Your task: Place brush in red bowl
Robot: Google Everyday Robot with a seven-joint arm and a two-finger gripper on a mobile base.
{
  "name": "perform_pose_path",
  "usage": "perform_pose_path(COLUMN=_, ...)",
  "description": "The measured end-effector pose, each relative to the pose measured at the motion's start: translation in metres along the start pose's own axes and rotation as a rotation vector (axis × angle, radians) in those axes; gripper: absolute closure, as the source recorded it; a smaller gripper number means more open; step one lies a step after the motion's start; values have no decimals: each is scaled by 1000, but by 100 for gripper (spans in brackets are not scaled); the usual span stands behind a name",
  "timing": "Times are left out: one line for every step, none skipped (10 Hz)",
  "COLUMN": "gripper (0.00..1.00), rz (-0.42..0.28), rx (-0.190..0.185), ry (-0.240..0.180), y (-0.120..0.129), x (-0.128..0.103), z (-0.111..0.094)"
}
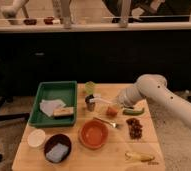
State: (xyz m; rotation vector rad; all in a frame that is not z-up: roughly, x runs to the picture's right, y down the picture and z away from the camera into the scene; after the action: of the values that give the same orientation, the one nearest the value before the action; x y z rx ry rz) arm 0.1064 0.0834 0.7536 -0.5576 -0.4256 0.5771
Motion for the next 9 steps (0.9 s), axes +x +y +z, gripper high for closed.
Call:
perform_pose_path(gripper=100, rz=-1, rx=0, ry=0, y=0, x=0, z=0)
perform_pose_path(gripper=100, rz=-2, rx=-1, ry=0, y=0, x=-1, z=1)
perform_pose_path(gripper=100, rz=-4, rx=-3, ry=0, y=1, x=-3, z=2)
perform_pose_path(gripper=100, rz=-5, rx=-1, ry=0, y=0, x=-2, z=2)
perform_pose_path(gripper=100, rz=0, rx=9, ry=7, y=3, x=-2, z=3)
perform_pose_path(gripper=100, rz=4, rx=14, ry=10, y=8, x=-1, z=5)
perform_pose_path(gripper=100, rz=9, rx=17, ry=12, y=17, x=1, z=5)
perform_pose_path(gripper=100, rz=12, rx=15, ry=12, y=23, x=3, z=6)
perform_pose_path(gripper=100, rz=9, rx=7, ry=9, y=32, x=2, z=8)
